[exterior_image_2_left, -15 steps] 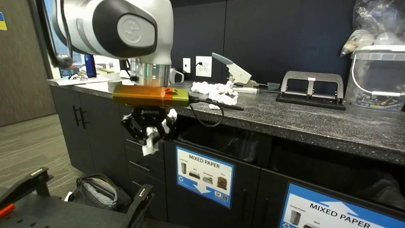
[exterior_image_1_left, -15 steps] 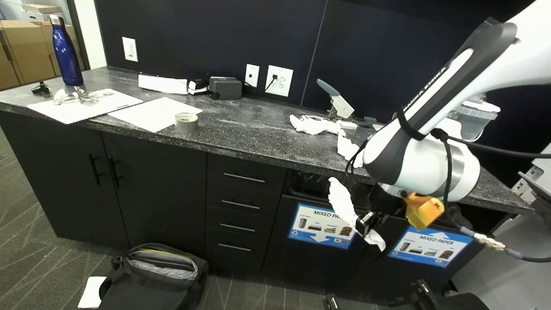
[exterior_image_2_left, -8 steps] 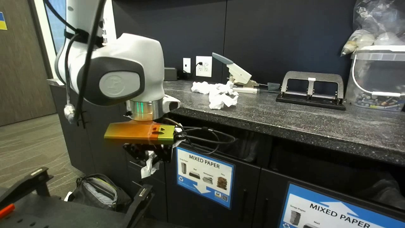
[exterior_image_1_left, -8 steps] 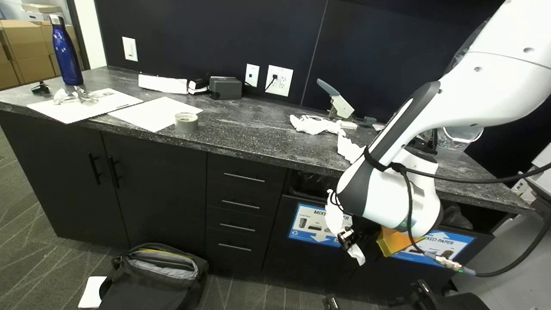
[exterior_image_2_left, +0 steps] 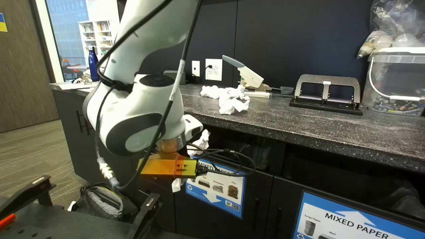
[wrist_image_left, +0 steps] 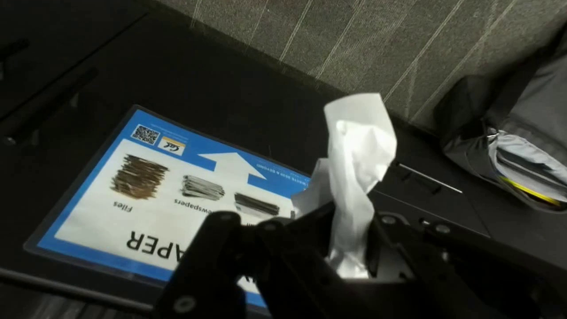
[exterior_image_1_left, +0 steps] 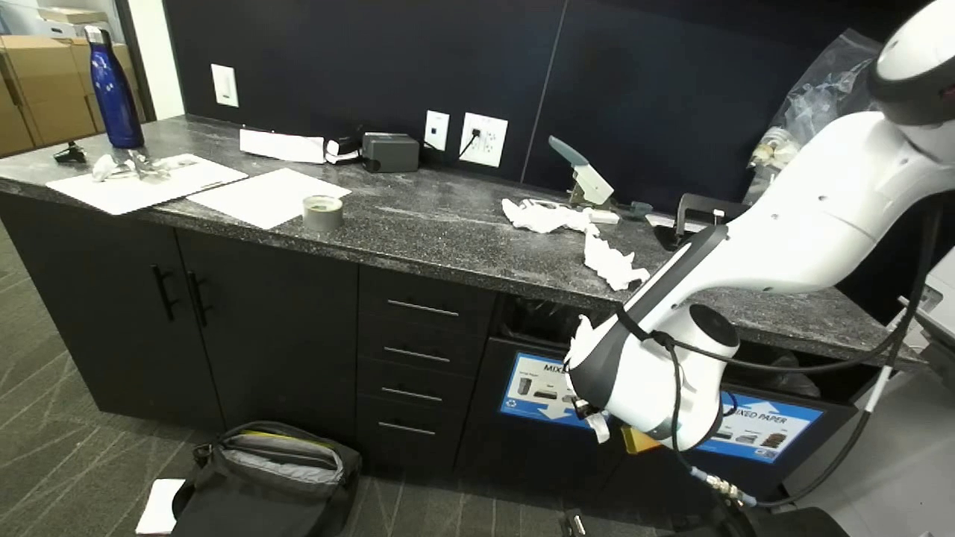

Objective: Put all the white pieces of papers in the left bin

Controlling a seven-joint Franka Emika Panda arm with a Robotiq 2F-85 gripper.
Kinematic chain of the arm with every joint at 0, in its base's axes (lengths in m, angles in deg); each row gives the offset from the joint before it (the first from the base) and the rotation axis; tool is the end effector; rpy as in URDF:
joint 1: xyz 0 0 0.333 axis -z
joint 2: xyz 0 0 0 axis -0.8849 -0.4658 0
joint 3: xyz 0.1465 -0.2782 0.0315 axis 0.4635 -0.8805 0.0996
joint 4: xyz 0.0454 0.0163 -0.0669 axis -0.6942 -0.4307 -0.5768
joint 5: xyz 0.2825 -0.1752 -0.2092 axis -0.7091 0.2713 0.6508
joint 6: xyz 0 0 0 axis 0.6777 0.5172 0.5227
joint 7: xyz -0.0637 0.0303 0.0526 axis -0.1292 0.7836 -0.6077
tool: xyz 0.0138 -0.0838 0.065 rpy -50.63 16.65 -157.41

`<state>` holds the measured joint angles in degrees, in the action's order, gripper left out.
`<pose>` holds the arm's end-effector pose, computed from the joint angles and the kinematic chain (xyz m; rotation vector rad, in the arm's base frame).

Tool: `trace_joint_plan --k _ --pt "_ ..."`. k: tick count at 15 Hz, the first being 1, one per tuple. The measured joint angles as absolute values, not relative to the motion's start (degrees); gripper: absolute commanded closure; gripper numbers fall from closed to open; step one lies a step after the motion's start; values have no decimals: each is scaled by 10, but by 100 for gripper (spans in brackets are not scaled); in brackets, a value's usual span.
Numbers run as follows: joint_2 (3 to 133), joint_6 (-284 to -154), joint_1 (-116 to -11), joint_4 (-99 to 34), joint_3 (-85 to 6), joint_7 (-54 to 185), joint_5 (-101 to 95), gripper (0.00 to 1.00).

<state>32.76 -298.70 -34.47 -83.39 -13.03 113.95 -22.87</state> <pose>0.4082 -0.0384 0.0203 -3.0702 -0.3135 -0.5783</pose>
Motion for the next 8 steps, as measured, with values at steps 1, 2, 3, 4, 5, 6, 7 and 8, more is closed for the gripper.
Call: trace_joint_plan --k 1,2,3,4,5,6,7,8 --pt "307 -2990 -356 -816 -153 1114 -189 91" --pt "293 -2990 -378 -798 -188 1067 -136 91" --pt "281 -2991 -400 -780 -219 1023 -92 91" --pt "271 -3000 -422 -760 -245 987 -56 91" --pt "263 -3011 -442 -742 -268 958 -30 91" --pt "256 -3021 -463 -724 -287 934 -13 91" --pt "251 -3032 -482 -707 -305 916 -3 91" --pt "247 -3041 -499 -691 -318 902 2 91"
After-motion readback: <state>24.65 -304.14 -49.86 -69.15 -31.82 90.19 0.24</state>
